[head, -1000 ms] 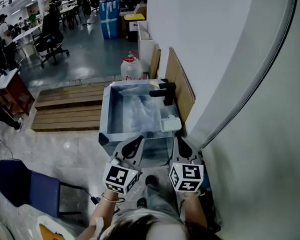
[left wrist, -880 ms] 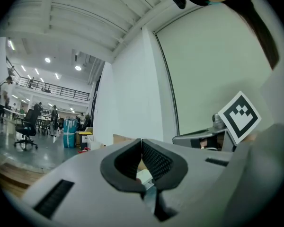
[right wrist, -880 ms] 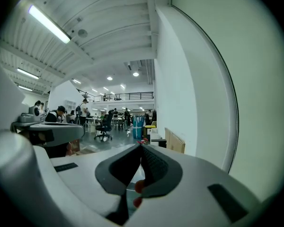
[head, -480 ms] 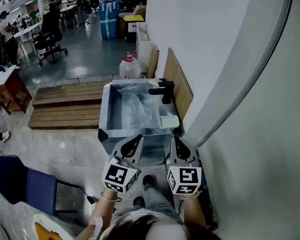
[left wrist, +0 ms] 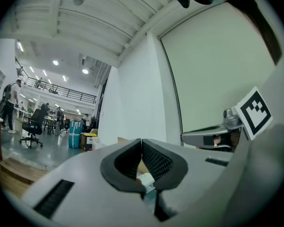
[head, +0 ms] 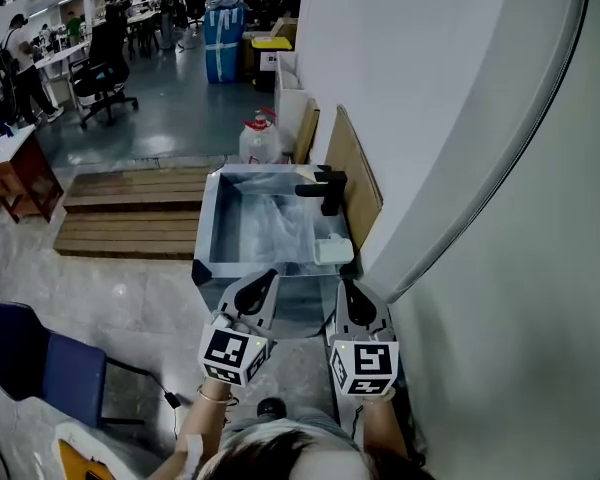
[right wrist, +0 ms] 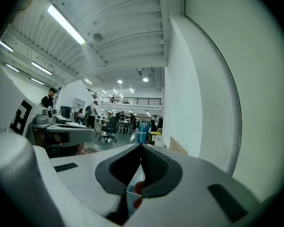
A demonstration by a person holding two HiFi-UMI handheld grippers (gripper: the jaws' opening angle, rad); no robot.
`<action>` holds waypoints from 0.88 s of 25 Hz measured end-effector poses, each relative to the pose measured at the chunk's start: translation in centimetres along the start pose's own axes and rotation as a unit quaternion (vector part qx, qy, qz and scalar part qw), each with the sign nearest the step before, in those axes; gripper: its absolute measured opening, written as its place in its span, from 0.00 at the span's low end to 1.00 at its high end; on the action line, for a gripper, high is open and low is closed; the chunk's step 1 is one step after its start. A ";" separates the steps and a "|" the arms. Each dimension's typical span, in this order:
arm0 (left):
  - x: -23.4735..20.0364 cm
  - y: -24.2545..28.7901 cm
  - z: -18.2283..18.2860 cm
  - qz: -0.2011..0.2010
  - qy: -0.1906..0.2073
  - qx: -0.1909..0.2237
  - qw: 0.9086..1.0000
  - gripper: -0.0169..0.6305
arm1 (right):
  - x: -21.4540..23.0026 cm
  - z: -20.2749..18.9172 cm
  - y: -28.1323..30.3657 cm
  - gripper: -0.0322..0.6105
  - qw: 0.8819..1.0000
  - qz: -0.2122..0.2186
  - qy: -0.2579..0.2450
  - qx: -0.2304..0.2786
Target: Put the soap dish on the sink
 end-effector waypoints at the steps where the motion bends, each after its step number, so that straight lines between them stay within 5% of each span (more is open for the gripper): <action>1: 0.1 0.1 0.1 0.002 0.001 0.001 1.000 0.04 | 0.1 0.1 -0.1 0.09 1.000 0.001 -0.001 0.001; 22: 4.7 -2.2 1.2 0.044 0.006 -0.017 0.999 0.04 | 2.0 1.5 -4.9 0.09 1.000 0.022 -0.006 0.009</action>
Point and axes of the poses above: the fingertips, and each gripper's own axes: y forward along the fingers, x to its right, z out of its top, the point moved 1 cm from there along -y, backward along the fingers, and after that the axes turned 9 degrees about z, right-handed, at the moved point
